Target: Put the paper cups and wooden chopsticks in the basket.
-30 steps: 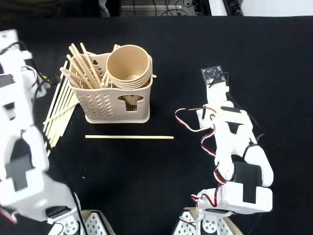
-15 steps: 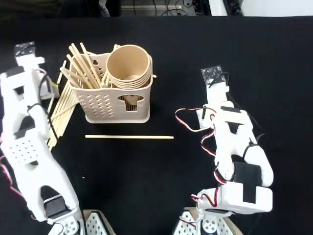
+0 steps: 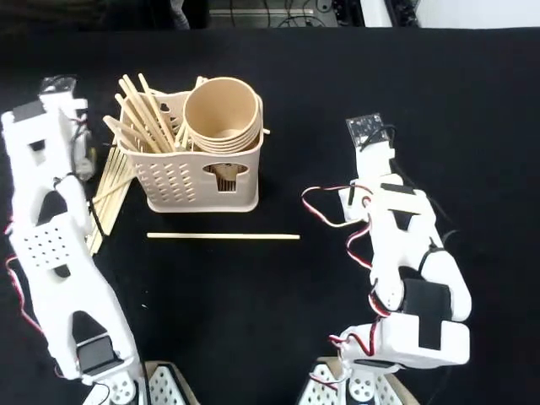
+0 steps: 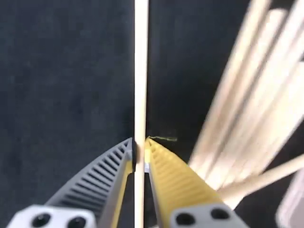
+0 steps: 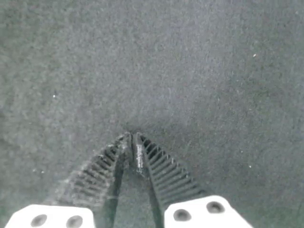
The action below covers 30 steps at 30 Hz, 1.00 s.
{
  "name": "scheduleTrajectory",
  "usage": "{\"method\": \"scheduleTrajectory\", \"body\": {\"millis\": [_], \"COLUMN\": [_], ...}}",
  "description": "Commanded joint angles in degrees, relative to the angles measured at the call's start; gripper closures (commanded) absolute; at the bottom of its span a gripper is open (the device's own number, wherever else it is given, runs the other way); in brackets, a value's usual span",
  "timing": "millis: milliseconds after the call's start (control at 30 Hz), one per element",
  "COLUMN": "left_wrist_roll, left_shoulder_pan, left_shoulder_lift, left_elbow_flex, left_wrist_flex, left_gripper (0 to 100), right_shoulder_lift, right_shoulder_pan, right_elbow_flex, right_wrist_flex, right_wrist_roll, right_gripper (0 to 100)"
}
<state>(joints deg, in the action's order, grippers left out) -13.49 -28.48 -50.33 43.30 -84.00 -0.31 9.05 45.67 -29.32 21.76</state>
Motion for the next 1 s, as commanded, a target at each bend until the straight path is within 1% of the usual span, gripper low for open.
{"method": "scheduleTrajectory", "body": {"millis": [0,67,100,167,233,367,533,667,800,900,967], "left_wrist_roll": [-0.7,-0.62,0.35,4.75,7.03,7.74,17.49,21.19,22.07,21.98,21.98], "left_shoulder_pan": [-5.76,-7.6,-8.75,-11.91,-14.9,-19.56,-25.98,-28.97,-28.35,-22.99,-18.15], "left_shoulder_lift": [0.62,0.62,0.62,1.41,3.69,9.76,22.24,36.13,52.84,66.37,74.73], "left_elbow_flex": [13.23,20.88,23.69,27.38,28.7,26.95,19.65,11.12,1.19,-7.08,-15.08], "left_wrist_flex": [-11.87,-17.23,-17.05,-16.97,-17.05,-17.05,-17.05,-16.97,-16.7,-14.77,-9.49], "left_gripper": [97,97,97,97,97,97,97,97,97,97,97], "right_shoulder_lift": [-2.59,-2.59,-2.59,-2.59,-2.59,-2.59,-2.59,-2.59,-2.59,-2.59,-2.59], "right_shoulder_pan": [-0.88,-0.88,-0.88,-0.88,-0.88,-0.88,-0.88,-0.88,-0.88,-0.88,-0.88], "right_elbow_flex": [-0.22,-0.22,-0.22,-0.22,-0.22,-0.22,-0.22,-0.22,-0.22,-0.22,-0.22], "right_wrist_flex": [0.44,0.44,0.44,0.44,0.44,0.44,0.44,0.44,0.44,0.44,0.44], "right_wrist_roll": [0.35,0.35,0.35,0.35,0.35,0.26,0.18,0.18,0.09,0.09,0.0], "right_gripper": [98.6,98.6,98.6,98.6,98.6,98.6,98.6,98.6,98.6,98.6,98.6]}}
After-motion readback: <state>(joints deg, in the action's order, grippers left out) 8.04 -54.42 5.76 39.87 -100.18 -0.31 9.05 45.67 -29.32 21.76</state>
